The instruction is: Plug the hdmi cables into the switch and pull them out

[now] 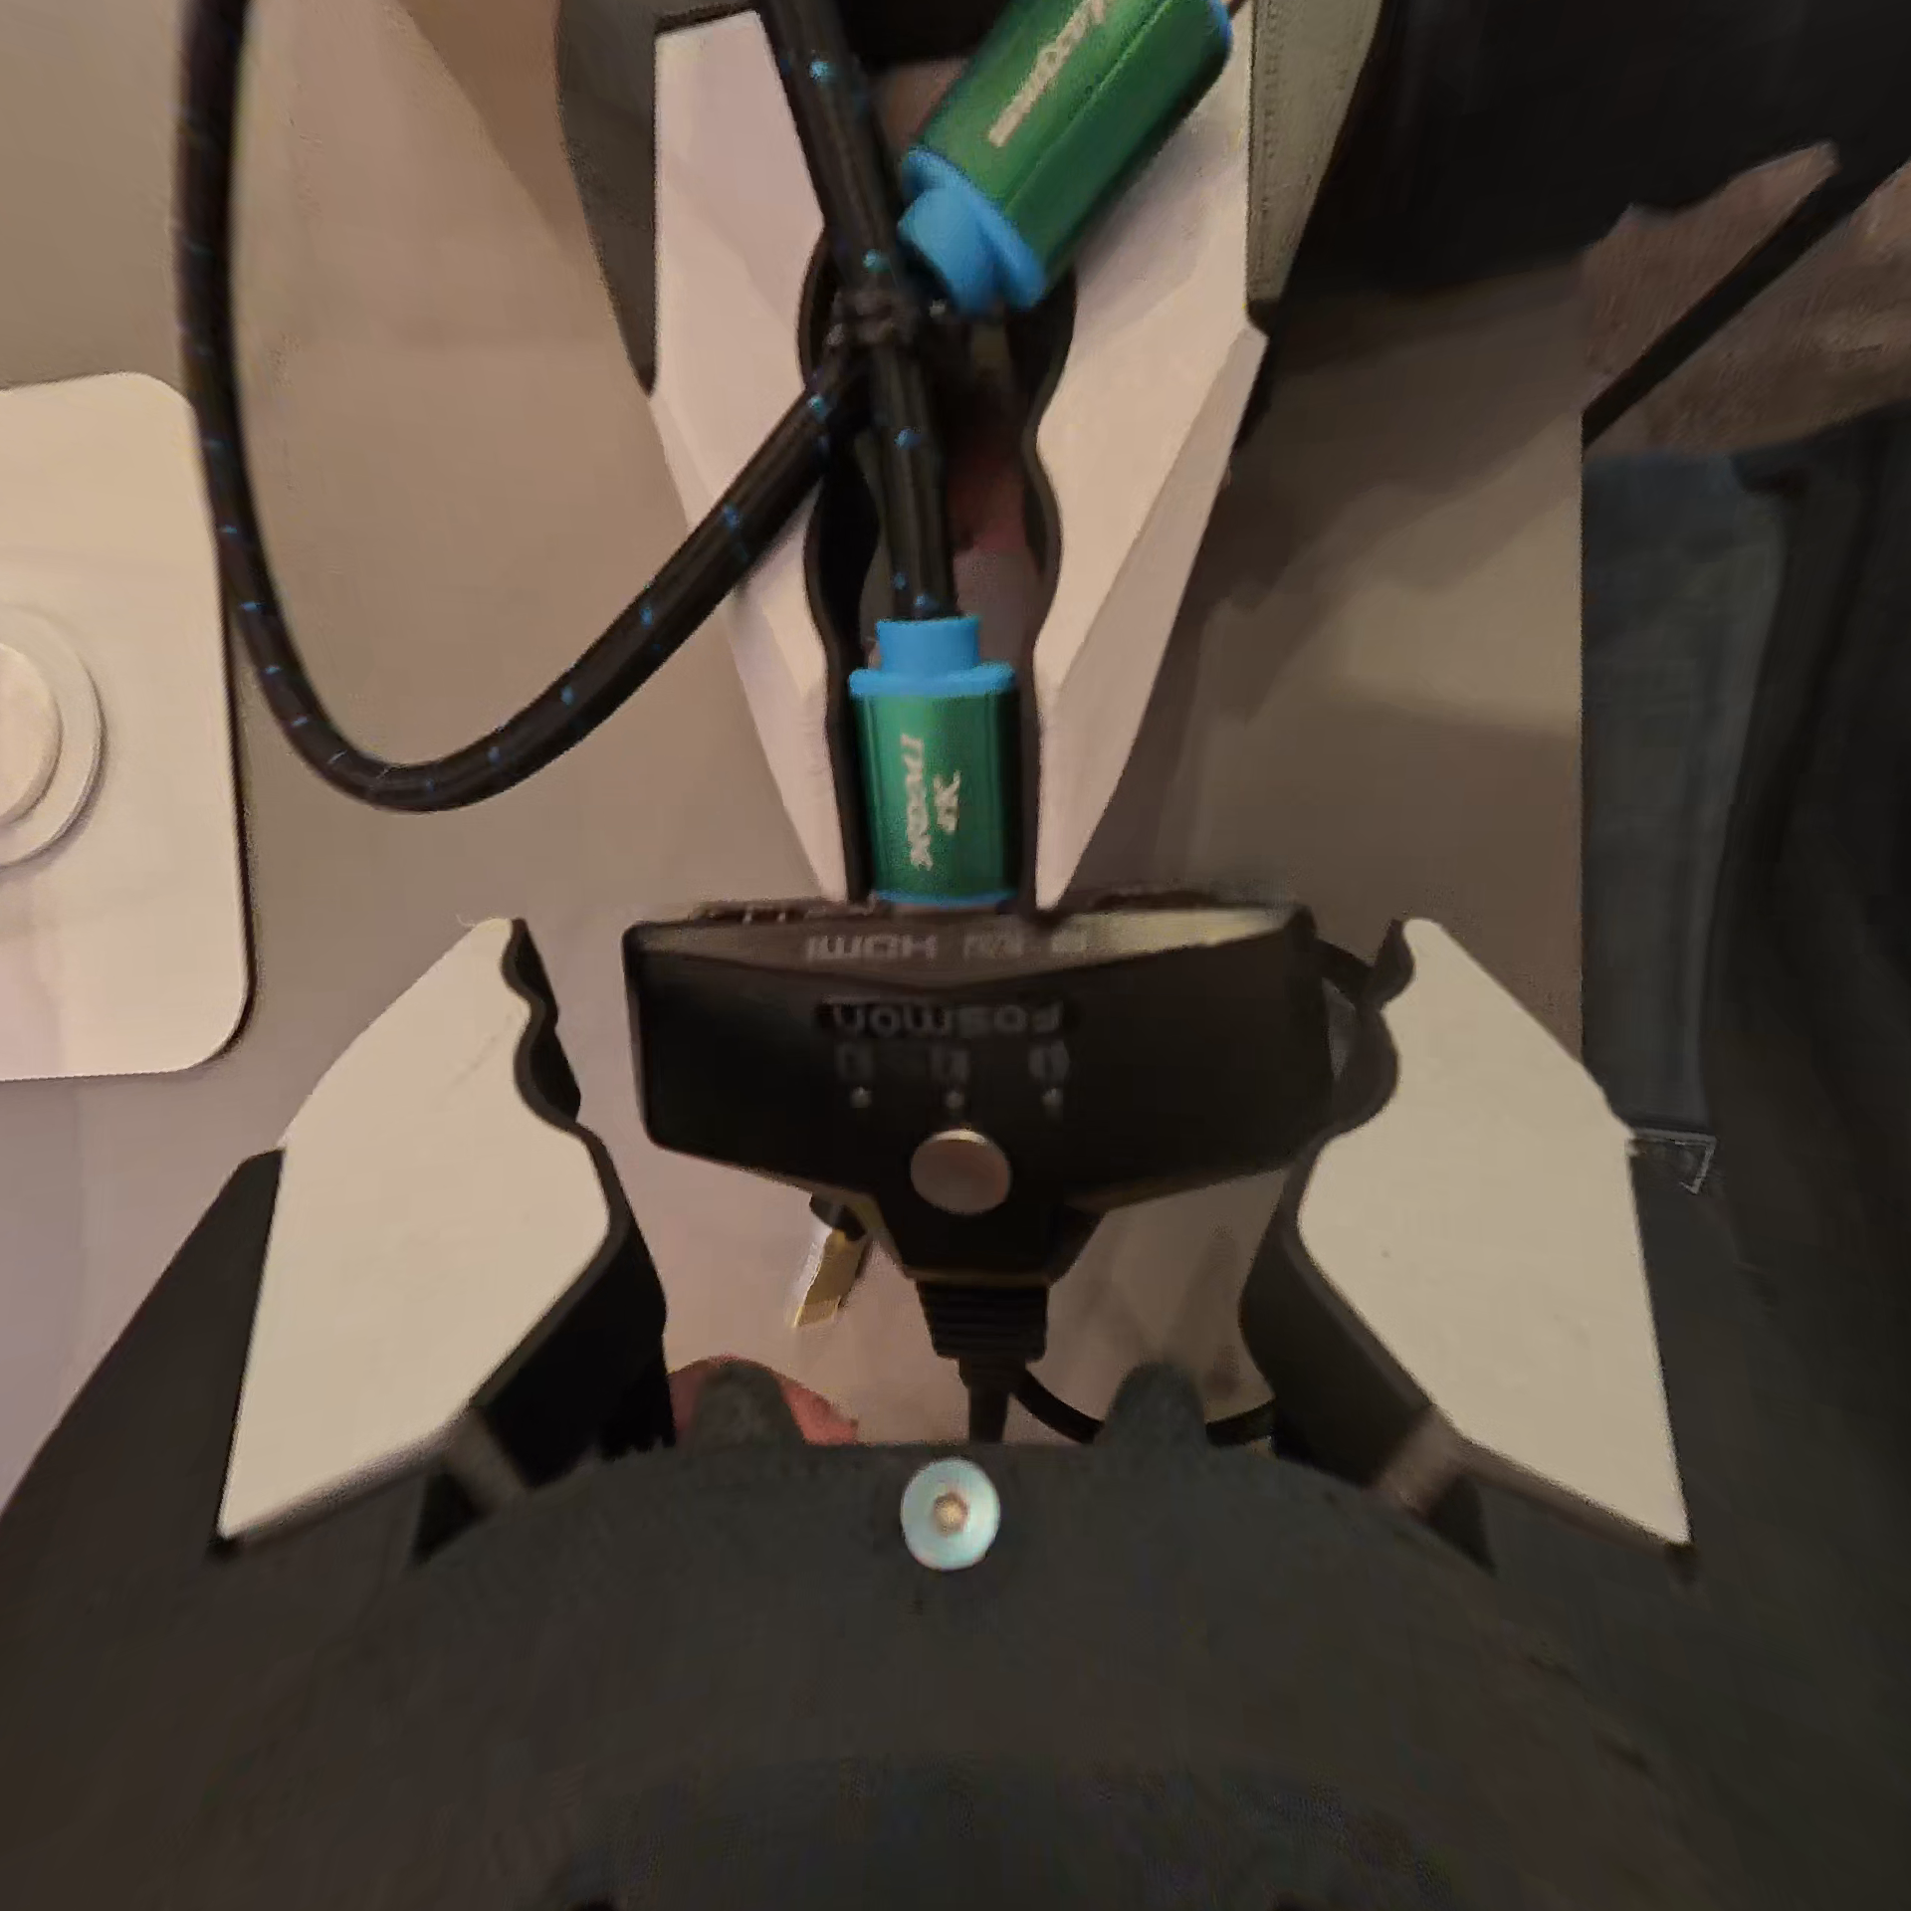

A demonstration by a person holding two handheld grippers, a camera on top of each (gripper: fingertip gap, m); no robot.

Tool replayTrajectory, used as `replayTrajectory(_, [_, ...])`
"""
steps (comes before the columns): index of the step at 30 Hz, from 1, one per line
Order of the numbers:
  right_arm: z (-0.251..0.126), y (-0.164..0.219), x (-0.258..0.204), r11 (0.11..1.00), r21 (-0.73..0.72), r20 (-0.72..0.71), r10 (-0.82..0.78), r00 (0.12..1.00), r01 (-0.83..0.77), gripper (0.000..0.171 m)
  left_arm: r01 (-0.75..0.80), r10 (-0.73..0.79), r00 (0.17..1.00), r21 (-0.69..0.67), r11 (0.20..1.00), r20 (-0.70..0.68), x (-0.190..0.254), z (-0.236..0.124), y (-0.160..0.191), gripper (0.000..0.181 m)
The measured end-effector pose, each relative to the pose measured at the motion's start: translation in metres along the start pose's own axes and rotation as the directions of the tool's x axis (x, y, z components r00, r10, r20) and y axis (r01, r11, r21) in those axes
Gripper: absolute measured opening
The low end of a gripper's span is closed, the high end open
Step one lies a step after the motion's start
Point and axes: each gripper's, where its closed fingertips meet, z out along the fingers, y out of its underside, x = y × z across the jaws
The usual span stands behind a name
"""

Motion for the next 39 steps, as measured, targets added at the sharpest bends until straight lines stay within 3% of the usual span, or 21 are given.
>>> replayTrajectory(5, [0.002,0.007,0.001,0.999,-0.043,-0.022,-0.028,0.999,0.027,0.017,-0.077,0.083,0.996,-0.149,0.986,0.033,0.001,0.009,0.011,0.129])
replayTrajectory(20, [0.006,0.008,0.002,0.995,-0.071,-0.087,-0.079,0.993,0.073,0.017,-0.103,0.106,0.994,-0.121,0.987,0.017,0.000,0.008,0.013,0.128])
replayTrajectory(24, [0.003,0.001,0.000,1.000,-0.006,-0.036,0.005,0.999,-0.005,0.018,-0.112,0.114,0.993,-0.056,0.992,0.024,0.002,0.003,0.004,0.127])
replayTrajectory(27, [0.004,0.004,0.001,0.999,-0.011,-0.025,0.037,0.999,-0.037,0.018,-0.129,0.133,0.990,-0.085,0.988,0.048,-0.001,0.005,0.008,0.127])
replayTrajectory(35, [0.005,0.005,0.001,0.993,-0.060,-0.093,-0.109,0.990,0.104,0.018,-0.095,0.098,0.995,-0.082,0.992,0.036,0.000,0.005,0.010,0.127])
replayTrajectory(39, [0.002,-0.002,0.001,1.000,0.014,-0.049,0.015,0.999,-0.014,0.017,-0.091,0.092,0.995,-0.031,0.995,0.041,-0.001,0.001,0.002,0.127])
